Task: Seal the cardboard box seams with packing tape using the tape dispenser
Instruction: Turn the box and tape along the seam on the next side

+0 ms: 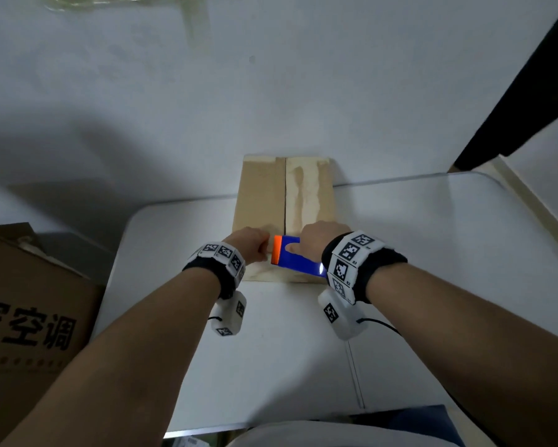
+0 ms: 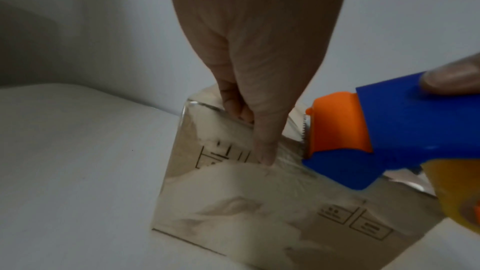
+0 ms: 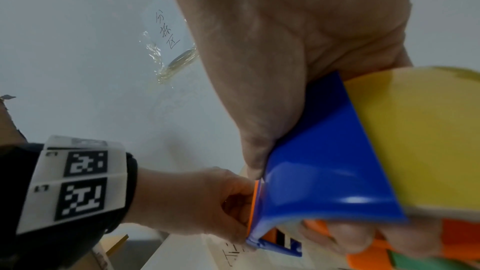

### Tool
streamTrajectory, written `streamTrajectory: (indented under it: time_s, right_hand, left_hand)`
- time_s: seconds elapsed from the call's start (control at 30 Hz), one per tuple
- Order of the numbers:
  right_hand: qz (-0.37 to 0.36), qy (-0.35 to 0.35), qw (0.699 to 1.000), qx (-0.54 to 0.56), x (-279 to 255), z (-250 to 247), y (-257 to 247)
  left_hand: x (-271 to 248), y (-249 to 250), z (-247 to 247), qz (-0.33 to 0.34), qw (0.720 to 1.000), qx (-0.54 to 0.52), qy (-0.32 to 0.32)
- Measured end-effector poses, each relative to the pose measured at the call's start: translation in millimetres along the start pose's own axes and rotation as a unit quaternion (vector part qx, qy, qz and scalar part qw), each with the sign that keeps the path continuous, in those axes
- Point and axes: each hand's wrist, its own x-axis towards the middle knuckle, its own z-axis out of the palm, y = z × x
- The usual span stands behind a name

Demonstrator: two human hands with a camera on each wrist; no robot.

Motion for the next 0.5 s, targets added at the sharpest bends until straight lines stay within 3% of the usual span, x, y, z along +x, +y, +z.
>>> streamTrajectory:
  time_s: [0.23, 0.5]
  right_hand:
    - [-0.014, 0.014, 1.0, 0.008, -4, 4, 13]
    - [-0.02, 0.02, 0.999, 0.032, -11, 11, 46]
  left_hand:
    - [8, 0, -7, -0.023, 0.998, 0.026, -0.048]
    - [8, -2, -8, -0.018, 0.998, 0.034, -0.042]
